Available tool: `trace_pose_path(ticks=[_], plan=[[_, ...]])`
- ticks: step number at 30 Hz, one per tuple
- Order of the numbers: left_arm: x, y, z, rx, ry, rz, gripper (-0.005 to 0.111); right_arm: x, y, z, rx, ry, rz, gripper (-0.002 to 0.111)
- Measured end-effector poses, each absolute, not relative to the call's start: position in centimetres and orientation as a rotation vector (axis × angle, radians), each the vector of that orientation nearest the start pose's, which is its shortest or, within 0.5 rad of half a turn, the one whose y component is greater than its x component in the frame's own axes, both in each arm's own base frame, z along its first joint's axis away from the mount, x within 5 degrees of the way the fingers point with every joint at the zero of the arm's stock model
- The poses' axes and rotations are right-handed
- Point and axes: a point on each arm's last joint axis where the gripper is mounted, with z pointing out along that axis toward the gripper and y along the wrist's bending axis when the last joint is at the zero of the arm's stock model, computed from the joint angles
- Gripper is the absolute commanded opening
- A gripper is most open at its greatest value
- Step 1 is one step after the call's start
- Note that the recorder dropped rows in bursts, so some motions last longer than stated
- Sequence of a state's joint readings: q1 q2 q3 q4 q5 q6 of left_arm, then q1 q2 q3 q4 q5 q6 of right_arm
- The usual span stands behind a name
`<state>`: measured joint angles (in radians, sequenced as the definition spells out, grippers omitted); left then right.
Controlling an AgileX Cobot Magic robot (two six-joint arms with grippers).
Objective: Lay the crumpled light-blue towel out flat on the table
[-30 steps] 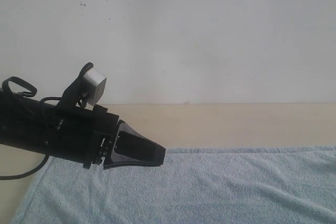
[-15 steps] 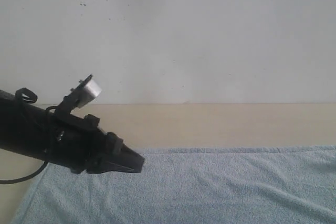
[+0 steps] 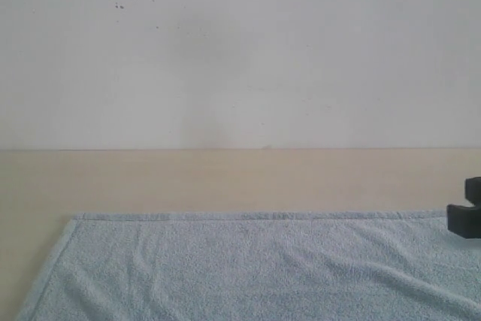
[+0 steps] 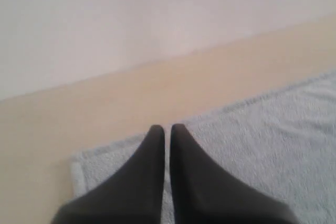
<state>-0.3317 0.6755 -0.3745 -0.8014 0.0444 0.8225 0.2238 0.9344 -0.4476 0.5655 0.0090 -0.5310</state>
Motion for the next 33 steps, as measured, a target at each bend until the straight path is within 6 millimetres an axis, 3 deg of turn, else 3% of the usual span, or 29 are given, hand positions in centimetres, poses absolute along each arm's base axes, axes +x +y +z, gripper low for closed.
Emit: trace_pose_path(ticks=[9,13,17,21,24,28,31,33], plan=[[6.1,-0.8,26.2,0.036,1.369,-0.28,0.004,9.3,2.6,30.6,-0.199,1.572,0.24,0.0],[4.7,-0.4,26.5,0.059,1.267,-0.252,0.004,4.8,2.3,31.2,-0.28,1.445,0.272,0.0],[4.8,-0.4,25.6,0.202,1.266,-0.059,0.004,1.9,2.1,30.8,-0.35,1.387,0.285,0.0],[5.4,-0.5,23.5,0.246,1.337,-0.007,0.004,1.8,2.3,30.2,-0.363,1.426,0.313,0.0],[5.9,-0.2,22.1,0.1,1.422,-0.109,0.004,2.3,2.4,28.9,-0.347,1.474,0.333,0.0],[6.2,0.8,21.4,-0.226,1.492,-0.282,0.004,4.2,2.7,24.9,-0.325,1.611,0.333,0.0],[6.2,1.2,21.2,-0.316,1.502,-0.295,0.004,5.1,2.7,22.4,-0.295,1.683,0.324,0.0],[6.2,1.3,21.2,-0.332,1.502,-0.293,0.004,5.4,2.6,21.8,-0.275,1.687,0.319,0.0]])
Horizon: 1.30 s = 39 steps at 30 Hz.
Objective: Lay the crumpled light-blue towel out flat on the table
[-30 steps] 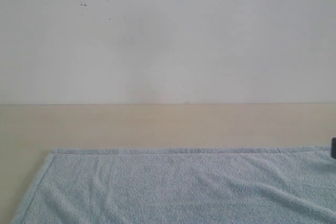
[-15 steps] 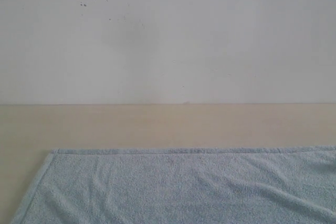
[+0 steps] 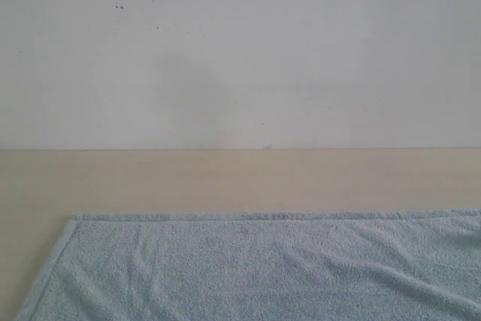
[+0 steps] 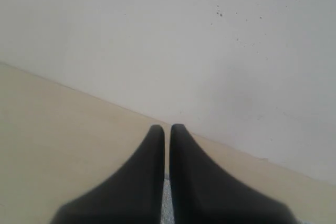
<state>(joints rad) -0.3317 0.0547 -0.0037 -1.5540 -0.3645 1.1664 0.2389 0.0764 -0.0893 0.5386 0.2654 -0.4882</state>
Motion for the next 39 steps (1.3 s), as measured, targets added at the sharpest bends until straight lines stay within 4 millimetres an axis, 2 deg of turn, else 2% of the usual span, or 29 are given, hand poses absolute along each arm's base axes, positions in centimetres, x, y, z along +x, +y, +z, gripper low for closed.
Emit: trace_pose_path(ticks=[2,8,17,22,28,39], plan=[[6.2,1.3,21.2,-0.337,1.502,-0.292,0.004,5.4,2.5,21.8,-0.261,1.677,0.315,0.0],[6.2,1.4,21.1,-0.347,1.502,-0.291,0.004,5.5,2.5,22.1,-0.11,1.678,0.451,0.0],[6.2,1.4,21.1,-0.345,1.503,-0.289,0.004,5.5,2.4,21.9,-0.074,1.669,0.472,0.0],[6.2,1.4,21.1,-0.345,1.503,-0.289,0.004,5.3,2.0,20.1,-0.153,1.665,0.32,0.0],[6.2,1.4,21.1,-0.347,1.503,-0.29,0.004,5.2,1.4,18.2,-0.31,1.81,0.095,0.0],[6.2,1.4,21.1,-0.348,1.503,-0.292,0.004,5.2,1.1,18.0,-0.314,1.822,0.056,0.0]])
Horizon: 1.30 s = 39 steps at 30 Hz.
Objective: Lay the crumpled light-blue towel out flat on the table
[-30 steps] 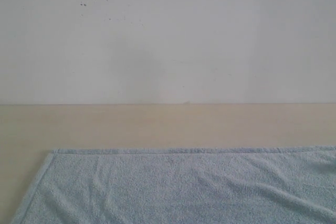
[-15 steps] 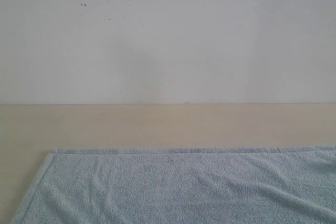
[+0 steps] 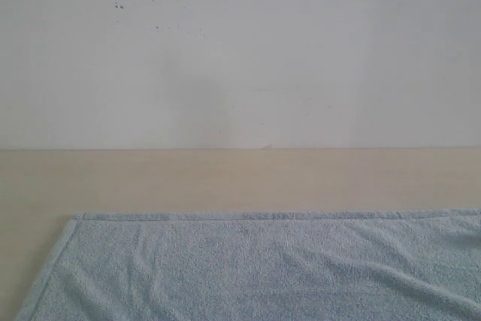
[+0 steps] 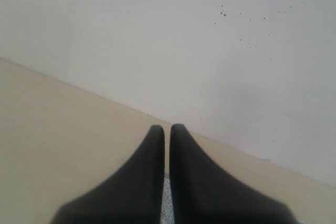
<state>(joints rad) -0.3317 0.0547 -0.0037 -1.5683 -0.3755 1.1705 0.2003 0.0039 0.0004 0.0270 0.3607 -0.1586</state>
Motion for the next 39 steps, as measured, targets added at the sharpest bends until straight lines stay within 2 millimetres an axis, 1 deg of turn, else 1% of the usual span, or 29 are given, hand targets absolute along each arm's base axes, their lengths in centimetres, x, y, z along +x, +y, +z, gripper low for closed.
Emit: trace_pose_path(ticks=[15,19,21,23,25,27,28,30,32,34,37,39], plan=[[6.2,1.4,21.1,-0.345,1.504,-0.288,0.004,5.2,1.1,18.0,-0.311,1.824,0.056,0.0],[6.2,2.0,21.1,-0.35,1.497,-0.185,0.004,5.2,1.1,18.0,-0.312,1.826,0.056,0.0],[6.1,2.2,21.5,-0.291,1.466,-0.099,0.004,5.2,1.1,18.0,-0.312,1.826,0.056,0.0],[5.9,2.0,22.5,-0.114,1.378,0.055,0.004,5.2,1.1,18.0,-0.312,1.826,0.056,0.0],[5.5,1.6,23.4,0.032,1.268,0.174,0.004,5.2,1.1,18.0,-0.312,1.826,0.056,0.0],[5.2,1.0,23.9,0.134,1.2,0.218,0.004,5.2,1.1,18.0,-0.312,1.826,0.056,0.0],[5.2,0.7,23.9,0.151,1.2,0.184,0.004,5.2,1.1,18.0,-0.312,1.828,0.056,0.0],[5.3,0.1,23.5,0.203,1.241,0.17,0.004,5.2,1.1,18.0,-0.312,1.828,0.056,0.0],[5.4,-0.3,22.6,0.234,1.338,0.144,0.004,5.2,1.1,18.0,-0.312,1.828,0.056,0.0],[5.6,-0.4,21.5,0.181,1.466,0.074,0.004,5.2,1.1,18.0,-0.312,1.83,0.056,0.0],[5.6,-0.3,19.5,0.022,1.696,-0.045,0.004,5.2,1.1,18.0,-0.312,1.83,0.056,0.0],[5.4,-0.2,18.4,-0.038,1.803,-0.081,0.004,5.2,1.1,18.0,-0.312,1.83,0.056,0.0]])
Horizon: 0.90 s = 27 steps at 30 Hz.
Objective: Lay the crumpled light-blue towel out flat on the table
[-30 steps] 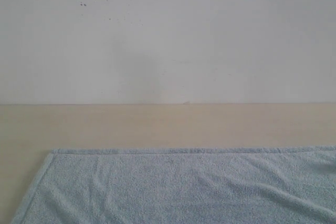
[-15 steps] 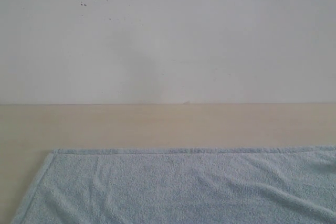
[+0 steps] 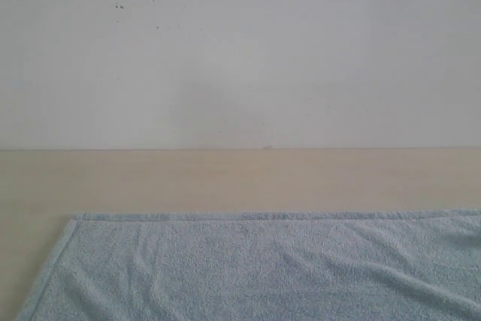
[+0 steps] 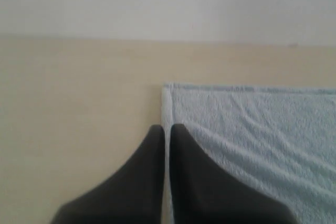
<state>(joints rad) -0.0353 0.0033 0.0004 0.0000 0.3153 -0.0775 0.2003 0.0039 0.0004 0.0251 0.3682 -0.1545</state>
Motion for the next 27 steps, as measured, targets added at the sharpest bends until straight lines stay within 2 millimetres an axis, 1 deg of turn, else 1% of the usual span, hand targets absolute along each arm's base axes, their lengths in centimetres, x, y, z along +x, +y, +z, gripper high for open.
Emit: trace_pose_path(ticks=[2,9,27], plan=[[5.36,-0.15,18.08,-0.046,1.837,-0.077,0.004,5.19,1.14,17.97,-0.312,1.83,0.056,0.0],[5.36,-0.12,18.08,0.029,1.837,-0.016,0.004,5.19,1.14,17.97,-0.312,1.83,0.056,0.0],[5.36,-0.11,18.08,0.034,1.837,-0.009,0.004,5.17,1.16,17.94,-0.309,1.834,0.063,0.0]])
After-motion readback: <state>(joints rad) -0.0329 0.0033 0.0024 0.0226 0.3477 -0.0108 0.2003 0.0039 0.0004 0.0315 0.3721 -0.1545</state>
